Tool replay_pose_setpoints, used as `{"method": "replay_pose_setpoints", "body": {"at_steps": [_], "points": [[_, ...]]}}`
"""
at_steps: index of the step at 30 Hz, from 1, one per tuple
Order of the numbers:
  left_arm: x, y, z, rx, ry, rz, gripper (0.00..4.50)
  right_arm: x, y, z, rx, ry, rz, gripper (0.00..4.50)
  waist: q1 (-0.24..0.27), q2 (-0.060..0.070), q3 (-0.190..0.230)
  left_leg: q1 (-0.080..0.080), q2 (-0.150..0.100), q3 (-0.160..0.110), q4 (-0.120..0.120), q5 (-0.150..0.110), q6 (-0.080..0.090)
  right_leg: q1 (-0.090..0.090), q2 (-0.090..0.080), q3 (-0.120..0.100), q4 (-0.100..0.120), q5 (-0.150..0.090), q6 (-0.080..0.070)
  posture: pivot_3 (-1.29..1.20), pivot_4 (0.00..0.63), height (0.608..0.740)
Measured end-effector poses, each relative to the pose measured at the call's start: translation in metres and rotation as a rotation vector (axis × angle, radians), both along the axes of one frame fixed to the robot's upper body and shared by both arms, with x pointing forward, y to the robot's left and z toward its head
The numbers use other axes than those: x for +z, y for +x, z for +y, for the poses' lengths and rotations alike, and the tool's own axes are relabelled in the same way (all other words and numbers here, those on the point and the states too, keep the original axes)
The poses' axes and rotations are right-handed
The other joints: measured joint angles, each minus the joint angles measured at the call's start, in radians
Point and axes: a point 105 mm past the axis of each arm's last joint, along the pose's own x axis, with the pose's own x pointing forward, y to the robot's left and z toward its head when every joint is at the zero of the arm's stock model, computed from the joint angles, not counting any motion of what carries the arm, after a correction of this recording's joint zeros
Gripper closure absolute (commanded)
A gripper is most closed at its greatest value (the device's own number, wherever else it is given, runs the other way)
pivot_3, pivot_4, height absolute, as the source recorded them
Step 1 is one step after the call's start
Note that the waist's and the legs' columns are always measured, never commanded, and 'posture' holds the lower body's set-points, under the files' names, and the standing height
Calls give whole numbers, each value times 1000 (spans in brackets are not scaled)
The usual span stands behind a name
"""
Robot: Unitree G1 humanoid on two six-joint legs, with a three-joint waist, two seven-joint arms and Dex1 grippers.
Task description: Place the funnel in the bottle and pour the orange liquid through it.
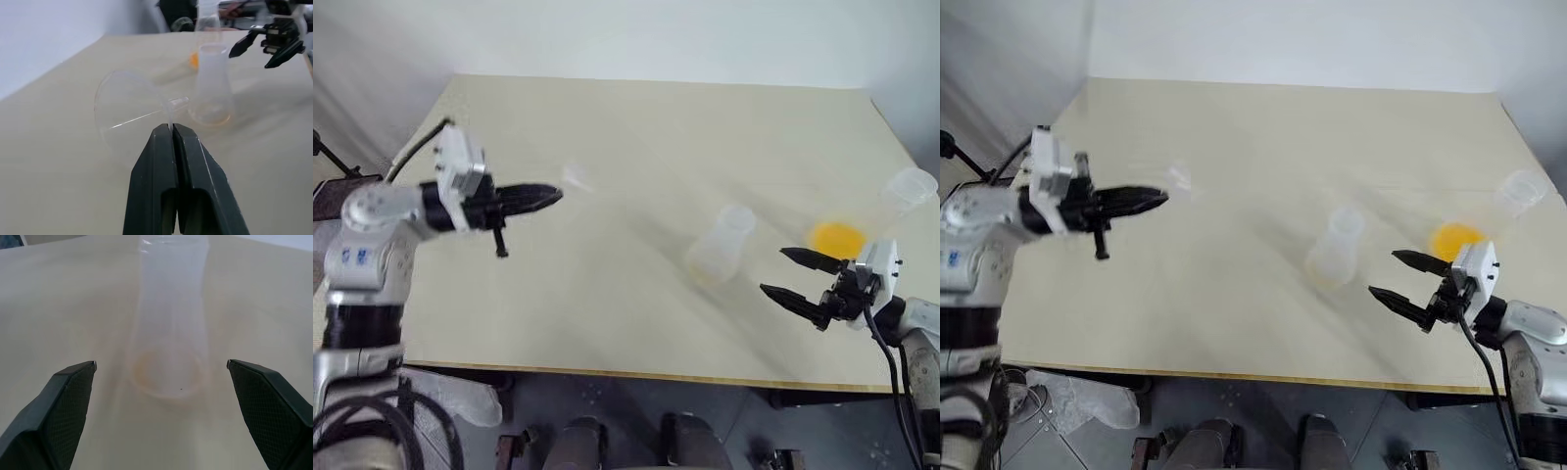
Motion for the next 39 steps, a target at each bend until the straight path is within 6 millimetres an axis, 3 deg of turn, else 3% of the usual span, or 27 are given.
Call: {"method": "replay_pose_setpoints", "body": {"at_steps": [6,15,23,32,39], "points": [[14,13,-52,-234,68,-56,4471,42,-8,18,-32,65,-100,0,-1,0,0,-1,1,0,0,0,0,-1,2,0,0,0,0,0,150,740],[28,18,-112,-453,138,-173,4471,79,-20,29,-94,65,-97,0,4,-5,3,-2,1,0,1,1,2,-1,2,0,-1,1,1,0,150,740],[15,25,-139,-476,236,-263,4471,75,-29,32,-142,52,-84,0,3,-7,4,-2,-1,1,0,1,4,-1,1,0,0,1,2,0,150,740],[9,36,-160,-386,295,-380,4471,64,-37,29,-199,76,-70,0,7,-7,5,-2,-2,0,0,1,5,-1,0,0,0,1,3,0,150,740],[0,33,-175,-404,319,-402,4471,58,-42,28,-211,72,-61,0,4,-7,5,-3,-2,1,0,1,5,-2,0,1,0,2,3,0,150,740]]}}
